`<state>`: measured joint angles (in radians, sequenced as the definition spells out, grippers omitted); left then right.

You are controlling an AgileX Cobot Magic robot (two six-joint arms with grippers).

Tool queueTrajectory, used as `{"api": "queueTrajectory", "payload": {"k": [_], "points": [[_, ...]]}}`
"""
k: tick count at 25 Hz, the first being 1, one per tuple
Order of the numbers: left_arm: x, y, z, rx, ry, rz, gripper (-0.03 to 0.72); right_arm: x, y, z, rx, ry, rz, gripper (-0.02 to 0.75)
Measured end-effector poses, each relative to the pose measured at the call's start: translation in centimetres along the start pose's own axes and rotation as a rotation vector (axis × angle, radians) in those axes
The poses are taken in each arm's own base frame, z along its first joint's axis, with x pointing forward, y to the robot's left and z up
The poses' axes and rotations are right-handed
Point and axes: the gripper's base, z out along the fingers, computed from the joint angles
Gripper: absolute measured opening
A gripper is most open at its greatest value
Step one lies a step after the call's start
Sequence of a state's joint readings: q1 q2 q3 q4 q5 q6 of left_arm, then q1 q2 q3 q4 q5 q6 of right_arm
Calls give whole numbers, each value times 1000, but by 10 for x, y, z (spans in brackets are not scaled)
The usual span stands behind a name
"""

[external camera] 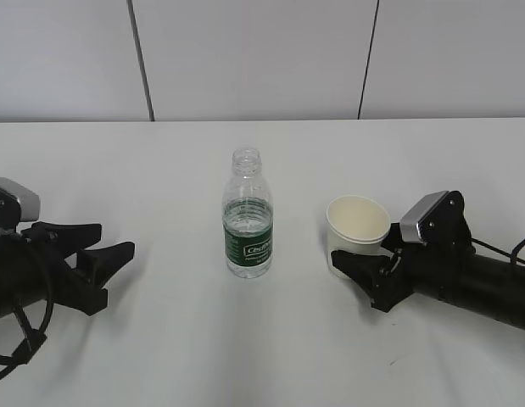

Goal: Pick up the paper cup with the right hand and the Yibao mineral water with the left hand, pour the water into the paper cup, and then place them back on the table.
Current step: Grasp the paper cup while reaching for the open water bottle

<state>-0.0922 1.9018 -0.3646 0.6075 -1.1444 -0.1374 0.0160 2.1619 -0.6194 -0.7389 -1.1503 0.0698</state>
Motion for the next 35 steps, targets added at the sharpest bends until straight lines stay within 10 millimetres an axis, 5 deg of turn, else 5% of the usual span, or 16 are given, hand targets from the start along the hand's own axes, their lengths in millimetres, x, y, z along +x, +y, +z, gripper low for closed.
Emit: {"api": "queueTrajectory", "payload": {"k": [13, 23, 35], "points": [[-22, -3, 20, 211, -54, 47, 411, 0, -1, 0, 11, -1, -1, 564], [-40, 1, 45, 369, -58, 11, 530, 0, -2, 0, 17, -1, 1, 564], [-34, -31, 97, 488, 37, 119, 543, 0, -2, 0, 17, -1, 1, 564]]}}
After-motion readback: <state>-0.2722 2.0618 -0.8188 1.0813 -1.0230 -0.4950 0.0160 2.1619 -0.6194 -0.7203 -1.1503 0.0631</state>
